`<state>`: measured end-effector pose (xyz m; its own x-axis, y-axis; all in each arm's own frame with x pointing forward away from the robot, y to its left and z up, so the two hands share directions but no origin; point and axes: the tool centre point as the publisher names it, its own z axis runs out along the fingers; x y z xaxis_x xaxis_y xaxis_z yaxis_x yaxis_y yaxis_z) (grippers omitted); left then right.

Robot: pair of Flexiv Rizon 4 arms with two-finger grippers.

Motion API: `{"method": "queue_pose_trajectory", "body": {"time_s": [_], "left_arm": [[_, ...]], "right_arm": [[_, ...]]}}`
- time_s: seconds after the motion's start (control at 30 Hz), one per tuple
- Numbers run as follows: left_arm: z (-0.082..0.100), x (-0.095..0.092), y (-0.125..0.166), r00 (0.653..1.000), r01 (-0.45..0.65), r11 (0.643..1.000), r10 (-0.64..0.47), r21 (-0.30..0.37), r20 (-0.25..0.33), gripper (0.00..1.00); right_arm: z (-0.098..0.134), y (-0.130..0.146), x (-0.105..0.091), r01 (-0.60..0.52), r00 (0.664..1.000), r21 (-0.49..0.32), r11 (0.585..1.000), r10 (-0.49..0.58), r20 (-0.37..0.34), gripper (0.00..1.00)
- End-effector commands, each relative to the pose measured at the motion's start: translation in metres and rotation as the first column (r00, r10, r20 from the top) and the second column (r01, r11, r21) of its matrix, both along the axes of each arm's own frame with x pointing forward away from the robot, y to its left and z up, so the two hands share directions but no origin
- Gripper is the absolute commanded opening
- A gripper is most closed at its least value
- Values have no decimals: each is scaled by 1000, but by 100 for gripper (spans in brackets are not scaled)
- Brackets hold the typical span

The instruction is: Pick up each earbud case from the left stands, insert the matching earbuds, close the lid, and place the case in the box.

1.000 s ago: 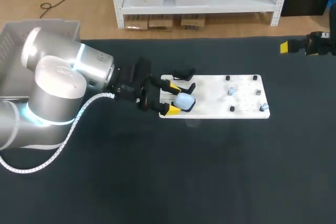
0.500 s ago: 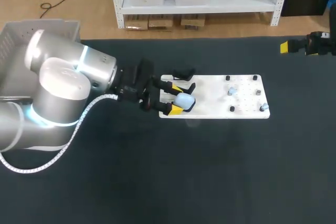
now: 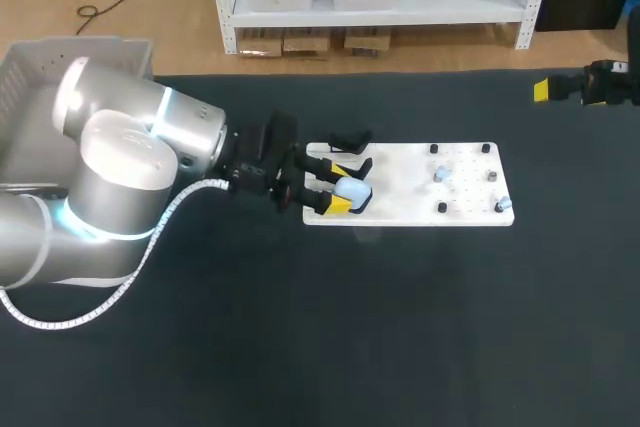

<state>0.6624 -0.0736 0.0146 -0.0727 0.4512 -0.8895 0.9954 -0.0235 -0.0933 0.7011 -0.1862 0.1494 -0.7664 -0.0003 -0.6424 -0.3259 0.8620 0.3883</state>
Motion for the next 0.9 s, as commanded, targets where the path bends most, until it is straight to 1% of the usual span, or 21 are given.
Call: {"method": "queue_pose_trajectory", "body": {"time_s": [0.03, 0.1, 0.23, 0.33, 0.47, 0.67, 0.8, 0.9], "left_arm": [[-2, 2, -1, 1000, 4, 1000, -4, -3, 1, 21], [-1, 2, 0, 1000, 3, 1000, -3, -5, 0, 0], [5, 1, 4, 1000, 3, 1000, -3, -19, 5, 0], [14, -1, 9, 1000, 5, 999, -5, -38, 11, 0], [34, -4, 16, 1000, 12, 997, -10, -76, 25, 0], [67, -9, 22, 998, -7, 985, 16, -171, 53, 0], [80, -11, 23, 998, -17, 976, 30, -215, 59, 0], [86, -13, 25, 997, -15, 973, 31, -230, 66, 0]], "right_arm": [[0, 0, 0, 1, 1000, -1, 1000, -1, 0, 100], [0, 0, 0, 1, 1000, -1, 1000, -1, 0, 100], [0, 0, 0, 1, 1000, -1, 1000, -1, 0, 100], [0, 0, 0, 1, 1000, -1, 1000, -1, 0, 100], [0, 0, 0, 1, 1000, -1, 1000, -1, 0, 100], [0, 0, 0, 1, 1000, -1, 1000, -1, 0, 100], [0, 0, 0, 1, 1000, -1, 1000, -1, 0, 100], [0, 0, 0, 1, 1000, -1, 1000, -1, 0, 100]]}}
